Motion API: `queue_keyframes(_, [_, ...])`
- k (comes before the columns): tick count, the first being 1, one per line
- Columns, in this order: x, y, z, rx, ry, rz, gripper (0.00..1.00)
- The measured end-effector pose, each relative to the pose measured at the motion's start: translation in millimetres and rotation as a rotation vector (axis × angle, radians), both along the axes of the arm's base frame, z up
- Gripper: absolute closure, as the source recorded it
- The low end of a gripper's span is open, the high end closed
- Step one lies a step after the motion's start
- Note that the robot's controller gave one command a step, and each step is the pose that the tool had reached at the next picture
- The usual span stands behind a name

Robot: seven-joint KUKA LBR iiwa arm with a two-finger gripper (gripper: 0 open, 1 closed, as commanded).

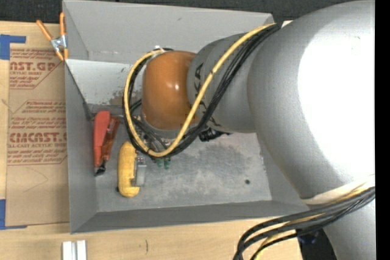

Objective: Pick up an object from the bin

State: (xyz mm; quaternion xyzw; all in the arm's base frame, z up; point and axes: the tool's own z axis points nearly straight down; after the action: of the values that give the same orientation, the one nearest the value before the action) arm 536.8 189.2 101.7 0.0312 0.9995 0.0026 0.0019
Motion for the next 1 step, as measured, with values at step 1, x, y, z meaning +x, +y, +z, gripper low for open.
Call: queue_keyframes(1, [-15.2,-8.6,-25.4,-0.005,-0.004,0.144,0.0])
